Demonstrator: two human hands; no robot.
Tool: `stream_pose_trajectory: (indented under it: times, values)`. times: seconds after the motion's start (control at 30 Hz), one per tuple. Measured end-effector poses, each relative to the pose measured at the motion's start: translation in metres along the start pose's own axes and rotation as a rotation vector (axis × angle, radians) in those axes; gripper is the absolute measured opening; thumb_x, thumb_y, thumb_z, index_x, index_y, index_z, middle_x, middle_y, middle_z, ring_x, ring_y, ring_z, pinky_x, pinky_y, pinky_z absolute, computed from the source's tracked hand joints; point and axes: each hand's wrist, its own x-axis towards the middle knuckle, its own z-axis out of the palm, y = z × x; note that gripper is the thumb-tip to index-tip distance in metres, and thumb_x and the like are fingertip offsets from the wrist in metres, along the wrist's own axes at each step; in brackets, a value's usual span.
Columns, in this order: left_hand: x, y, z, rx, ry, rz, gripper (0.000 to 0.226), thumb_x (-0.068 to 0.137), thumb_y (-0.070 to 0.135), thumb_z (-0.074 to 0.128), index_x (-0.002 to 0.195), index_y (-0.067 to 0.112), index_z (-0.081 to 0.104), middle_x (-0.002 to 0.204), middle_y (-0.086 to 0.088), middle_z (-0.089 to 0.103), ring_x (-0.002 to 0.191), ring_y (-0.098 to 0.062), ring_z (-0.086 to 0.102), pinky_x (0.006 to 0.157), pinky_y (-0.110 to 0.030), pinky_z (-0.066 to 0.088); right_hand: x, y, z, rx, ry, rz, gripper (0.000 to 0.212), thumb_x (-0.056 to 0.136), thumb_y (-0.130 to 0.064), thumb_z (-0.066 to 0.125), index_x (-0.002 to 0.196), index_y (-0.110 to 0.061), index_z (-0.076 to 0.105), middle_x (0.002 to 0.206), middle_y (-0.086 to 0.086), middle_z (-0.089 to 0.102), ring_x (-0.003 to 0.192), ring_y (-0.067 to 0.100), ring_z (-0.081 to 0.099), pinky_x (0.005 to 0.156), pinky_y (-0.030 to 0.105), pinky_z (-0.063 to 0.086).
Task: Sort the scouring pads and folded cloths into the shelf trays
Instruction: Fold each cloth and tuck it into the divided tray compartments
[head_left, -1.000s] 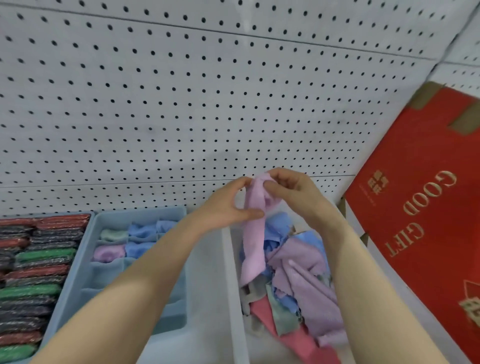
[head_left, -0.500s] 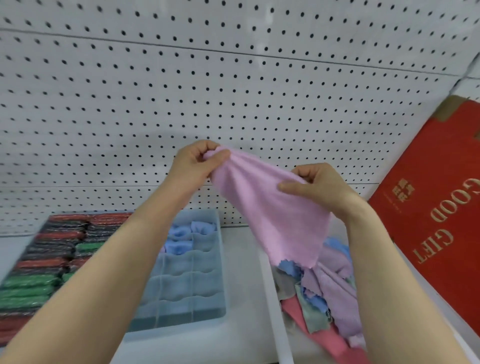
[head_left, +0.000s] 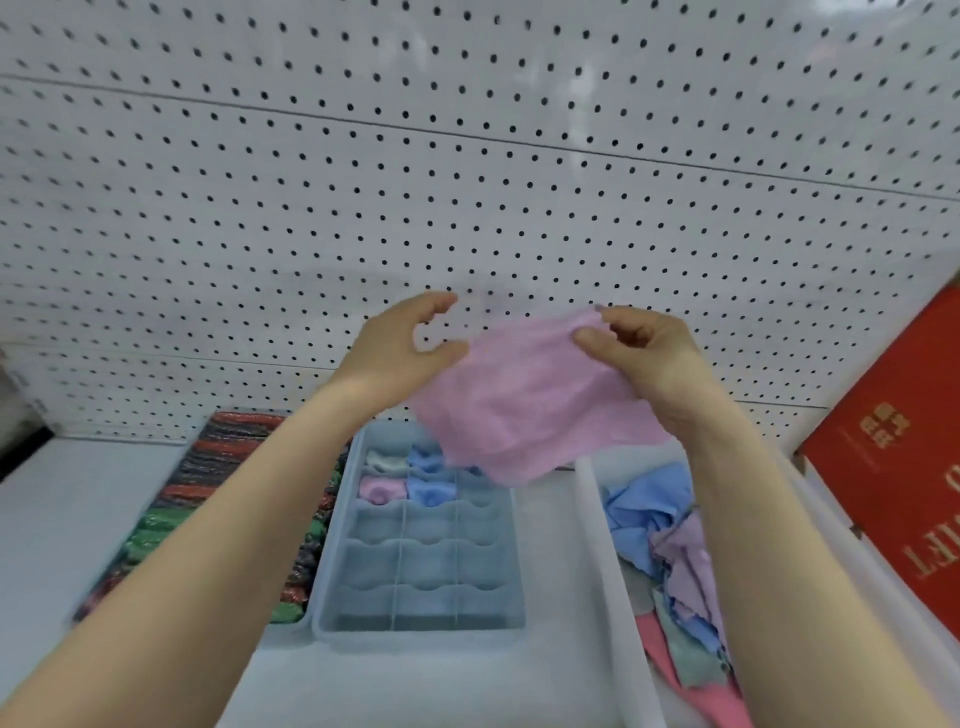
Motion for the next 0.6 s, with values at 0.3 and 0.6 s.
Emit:
stream_pose_trajectory:
  times: [0.3, 0.6]
  values:
    - [-0.003, 0.011, 0.008, -0.444, 0.102, -0.184, 0.032, 0.087, 0.032, 0.07, 0.082, 0.002, 0.06, 0.072, -0.004, 0.056, 0.067, -0.016, 0.048, 0.064, -0.031, 0.04, -0.013, 0.01, 0.038, -0.38, -0.42, 0.122, 0.014, 0.085, -0.036, 0.074, 0.082, -0.025, 0.067, 0.066, -0.004, 0.056, 0.063, 0.011, 0.046, 0.065, 0.029, 0.039]
    - [-0.009, -0.015, -0.018, -0.447, 0.21, -0.174, 0.021, 0.095, 0.029, 0.059, 0.095, 0.008, 0.062, 0.083, -0.005, 0.062, 0.071, -0.013, 0.052, 0.068, -0.031, 0.043, -0.013, 0.036, 0.046, -0.156, -0.236, 0.096, 0.013, 0.087, -0.023, 0.07, 0.097, -0.026, 0.061, 0.117, -0.02, 0.066, 0.107, -0.004, 0.059, 0.09, 0.029, 0.048]
